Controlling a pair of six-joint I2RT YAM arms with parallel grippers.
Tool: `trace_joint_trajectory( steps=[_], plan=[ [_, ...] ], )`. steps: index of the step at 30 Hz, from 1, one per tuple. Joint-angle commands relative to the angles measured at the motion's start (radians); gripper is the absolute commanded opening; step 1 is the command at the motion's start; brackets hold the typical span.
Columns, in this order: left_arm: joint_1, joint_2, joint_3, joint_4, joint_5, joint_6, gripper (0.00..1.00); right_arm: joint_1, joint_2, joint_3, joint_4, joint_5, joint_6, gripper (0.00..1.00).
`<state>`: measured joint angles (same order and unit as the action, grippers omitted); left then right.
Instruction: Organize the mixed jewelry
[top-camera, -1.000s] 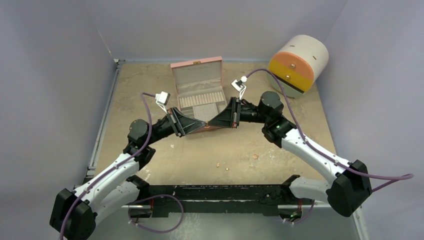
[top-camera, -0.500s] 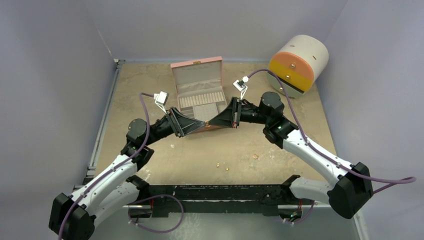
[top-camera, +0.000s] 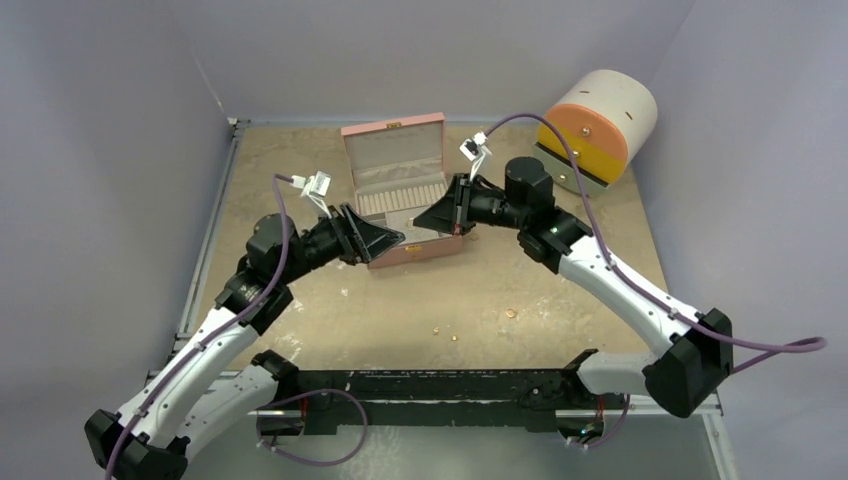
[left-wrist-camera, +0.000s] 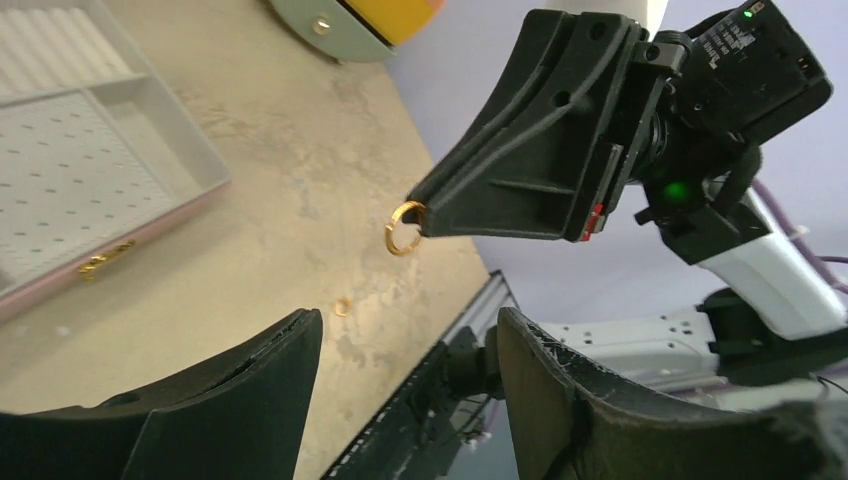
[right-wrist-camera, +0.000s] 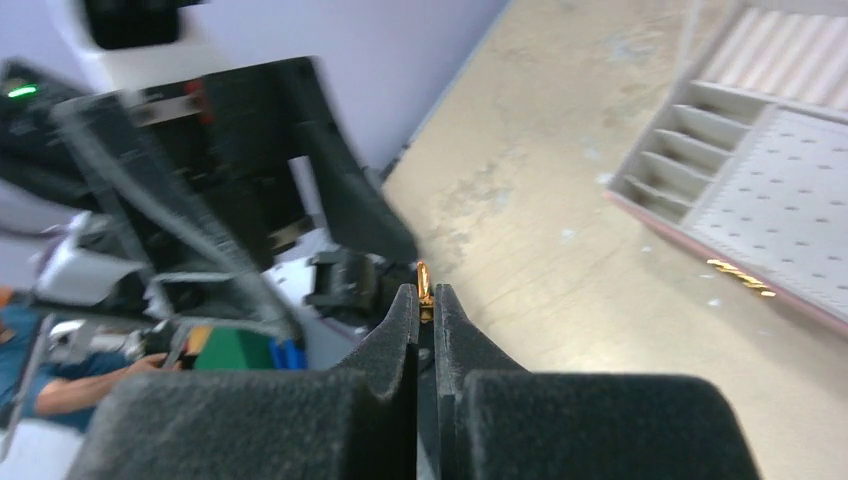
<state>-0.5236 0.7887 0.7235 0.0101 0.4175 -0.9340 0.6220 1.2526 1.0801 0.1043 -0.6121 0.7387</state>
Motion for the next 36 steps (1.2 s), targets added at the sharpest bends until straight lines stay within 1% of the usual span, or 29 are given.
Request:
trace_joint_trajectory(
  steps=[1, 4, 7, 11, 17, 20, 24, 29, 36],
  plan=[
    [0.005, -0.030, 0.141, -0.300, -0.173, 0.211, 0.64, -0.001, 0.069, 0.117, -0.190, 0.203, -0.222, 0.00],
    [0.005, -0.057, 0.197, -0.408, -0.284, 0.283, 0.64, 0.000, 0.133, 0.189, -0.267, 0.321, -0.306, 0.00],
    [0.005, -0.089, 0.224, -0.490, -0.402, 0.327, 0.64, 0.000, 0.204, 0.258, -0.324, 0.385, -0.366, 0.00],
    [0.005, -0.136, 0.223, -0.531, -0.522, 0.352, 0.64, 0.000, 0.284, 0.332, -0.340, 0.482, -0.414, 0.00],
    [0.005, -0.190, 0.189, -0.569, -0.633, 0.355, 0.62, 0.002, 0.393, 0.411, -0.337, 0.607, -0.453, 0.00],
    [0.005, -0.205, 0.178, -0.581, -0.666, 0.366, 0.62, 0.005, 0.441, 0.431, -0.312, 0.664, -0.467, 0.00],
    [0.005, -0.228, 0.152, -0.588, -0.709, 0.378, 0.62, 0.010, 0.512, 0.474, -0.298, 0.689, -0.475, 0.00],
    [0.005, -0.259, 0.101, -0.567, -0.722, 0.377, 0.62, 0.018, 0.608, 0.536, -0.295, 0.722, -0.473, 0.00],
    [0.005, -0.272, 0.086, -0.565, -0.749, 0.383, 0.62, 0.028, 0.710, 0.594, -0.270, 0.758, -0.457, 0.00]
  ],
)
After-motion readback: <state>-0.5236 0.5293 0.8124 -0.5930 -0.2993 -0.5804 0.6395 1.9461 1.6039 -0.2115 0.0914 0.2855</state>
